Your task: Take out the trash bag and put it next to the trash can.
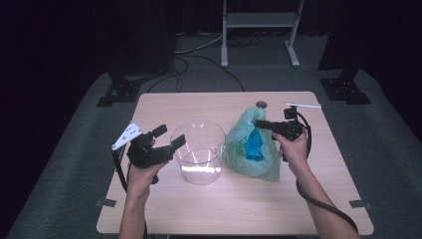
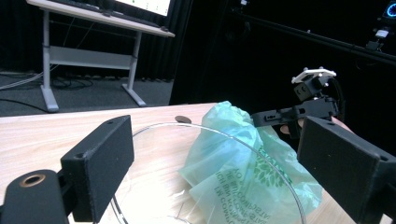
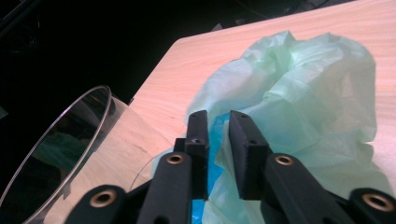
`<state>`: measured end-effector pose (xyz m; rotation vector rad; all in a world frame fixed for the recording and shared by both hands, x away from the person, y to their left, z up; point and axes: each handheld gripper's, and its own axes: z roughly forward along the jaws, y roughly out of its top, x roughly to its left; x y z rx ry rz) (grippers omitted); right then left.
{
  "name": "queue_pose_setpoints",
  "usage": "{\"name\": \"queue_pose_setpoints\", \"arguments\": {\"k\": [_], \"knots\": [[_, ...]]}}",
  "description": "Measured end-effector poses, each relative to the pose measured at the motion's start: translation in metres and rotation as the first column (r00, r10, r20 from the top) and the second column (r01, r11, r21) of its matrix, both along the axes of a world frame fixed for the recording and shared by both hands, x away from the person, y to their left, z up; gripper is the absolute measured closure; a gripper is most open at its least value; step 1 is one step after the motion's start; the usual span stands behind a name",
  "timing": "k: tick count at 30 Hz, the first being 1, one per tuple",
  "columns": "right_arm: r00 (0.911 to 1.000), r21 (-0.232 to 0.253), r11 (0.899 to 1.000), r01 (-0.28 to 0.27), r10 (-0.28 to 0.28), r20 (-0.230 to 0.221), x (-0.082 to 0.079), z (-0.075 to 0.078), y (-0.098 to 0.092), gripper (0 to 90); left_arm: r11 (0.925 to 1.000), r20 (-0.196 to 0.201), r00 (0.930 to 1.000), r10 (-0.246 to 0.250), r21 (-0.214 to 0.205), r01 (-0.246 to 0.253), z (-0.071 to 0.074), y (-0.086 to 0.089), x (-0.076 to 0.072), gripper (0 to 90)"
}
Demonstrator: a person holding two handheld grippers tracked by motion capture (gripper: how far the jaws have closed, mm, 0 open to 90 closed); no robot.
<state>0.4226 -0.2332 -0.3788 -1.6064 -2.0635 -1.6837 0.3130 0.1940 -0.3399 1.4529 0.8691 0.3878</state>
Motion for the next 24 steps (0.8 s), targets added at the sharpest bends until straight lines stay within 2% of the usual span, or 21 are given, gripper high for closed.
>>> {"name": "queue_pose_setpoints", "arguments": {"k": [2,9,12,14,24], "knots": [[0.9999,0.005,1.0,0.005,-0.005,0.012,-0.001,0.001,-0.003,74.2,1.0,-0.001,1.0,0.001,-0.002,-0.001,0.0,0.0,0.0,9.8],[0.9956,0.019,0.998,0.059,-0.06,0.072,-0.006,0.006,-0.015,54.3,1.0,-0.003,1.0,-0.001,0.001,0.001,-0.001,-0.001,0.0,9.8],[0.9927,0.016,0.996,0.084,-0.085,0.085,-0.009,0.007,-0.021,51.6,0.9998,-0.001,0.9999,-0.015,-0.012,0.015,-0.001,-0.001,0.0,9.8],[0.9906,0.033,0.994,0.1,-0.103,0.09,-0.012,0.007,-0.026,50.6,0.9997,0.006,0.9998,-0.02,-0.014,0.02,-0.001,-0.002,0.0,9.8],[0.9841,0.025,0.991,0.128,-0.13,0.121,-0.021,0.006,-0.041,47.8,0.9999,-0.006,0.9998,-0.017,0.001,0.017,-0.003,-0.004,0.002,9.8]]}}
